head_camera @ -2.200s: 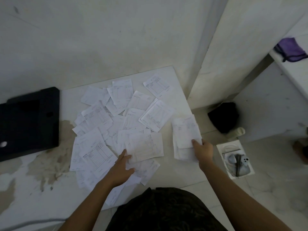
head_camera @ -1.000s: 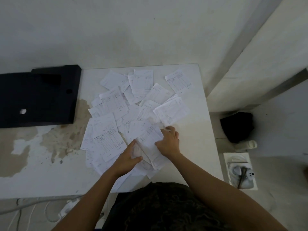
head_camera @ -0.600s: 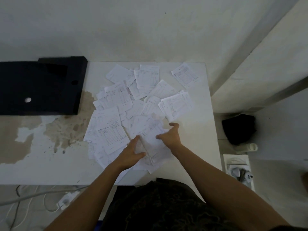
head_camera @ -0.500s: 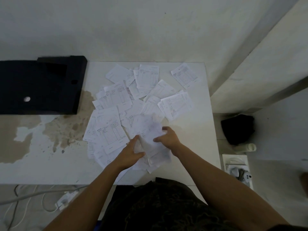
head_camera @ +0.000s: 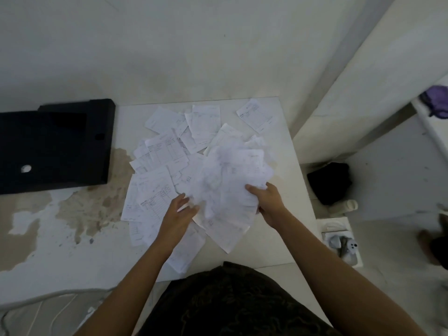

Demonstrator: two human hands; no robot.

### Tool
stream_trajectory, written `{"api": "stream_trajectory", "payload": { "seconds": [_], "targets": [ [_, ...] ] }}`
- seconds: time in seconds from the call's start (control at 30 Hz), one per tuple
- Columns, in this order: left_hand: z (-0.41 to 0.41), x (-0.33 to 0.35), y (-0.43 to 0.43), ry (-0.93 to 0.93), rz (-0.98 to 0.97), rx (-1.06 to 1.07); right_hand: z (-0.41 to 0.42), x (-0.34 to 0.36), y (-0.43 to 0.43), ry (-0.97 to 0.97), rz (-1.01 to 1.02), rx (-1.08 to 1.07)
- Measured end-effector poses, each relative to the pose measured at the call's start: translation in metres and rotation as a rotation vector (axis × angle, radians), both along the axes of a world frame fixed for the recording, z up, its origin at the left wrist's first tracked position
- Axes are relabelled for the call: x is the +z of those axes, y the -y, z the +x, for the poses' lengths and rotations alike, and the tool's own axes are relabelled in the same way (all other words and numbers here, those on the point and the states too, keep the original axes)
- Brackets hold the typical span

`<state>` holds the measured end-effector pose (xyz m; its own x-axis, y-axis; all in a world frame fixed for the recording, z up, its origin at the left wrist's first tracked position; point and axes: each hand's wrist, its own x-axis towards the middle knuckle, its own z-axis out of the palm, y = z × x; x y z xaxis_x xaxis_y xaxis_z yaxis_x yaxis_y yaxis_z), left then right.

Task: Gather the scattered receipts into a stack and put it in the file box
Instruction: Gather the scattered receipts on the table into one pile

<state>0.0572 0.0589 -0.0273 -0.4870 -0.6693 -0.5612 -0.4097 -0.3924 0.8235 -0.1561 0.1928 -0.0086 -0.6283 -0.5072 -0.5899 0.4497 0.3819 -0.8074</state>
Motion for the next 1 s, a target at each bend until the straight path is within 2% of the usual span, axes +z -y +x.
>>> {"api": "stream_trajectory", "payload": {
  "seconds": [0.1,0.23,0.33,0.4,0.5,0.57,0.7,0.77,0.83,0.9,1.0],
  "targets": [
    [-0.006,0.022,0.011,-0.115,0.143,-0.061,0.013,0.016,0.007,0.157,-0.139,-0.105],
    [-0.001,0.047,0.026,-0.364,0.386,-0.035,0.037,0.035,0.024,0.276,-0.252,-0.052],
    [0.011,0.066,0.040,-0.452,0.464,0.050,0.052,0.046,0.035,0.307,-0.337,0.000],
    [0.025,0.076,0.055,-0.535,0.550,0.025,0.060,0.053,0.042,0.296,-0.367,0.029],
    [0.053,0.088,0.084,-0.676,0.786,-0.078,0.074,0.061,0.053,0.306,-0.395,0.052],
    [0.065,0.092,0.098,-0.720,0.909,-0.074,0.087,0.065,0.062,0.324,-0.428,0.070],
    [0.078,0.097,0.105,-0.629,0.820,-0.137,0.112,0.069,0.081,0.372,-0.505,0.060],
    [0.083,0.091,0.108,-0.495,0.814,-0.075,0.124,0.069,0.090,0.378,-0.506,0.080],
    [0.084,0.083,0.113,-0.442,0.806,0.076,0.131,0.069,0.095,0.351,-0.472,0.113],
    [0.081,0.082,0.122,-0.398,0.645,0.128,0.134,0.067,0.097,0.314,-0.426,0.136],
    [0.067,0.095,0.142,-0.300,0.362,-0.042,0.134,0.063,0.096,0.268,-0.361,0.141]
  ]
}}
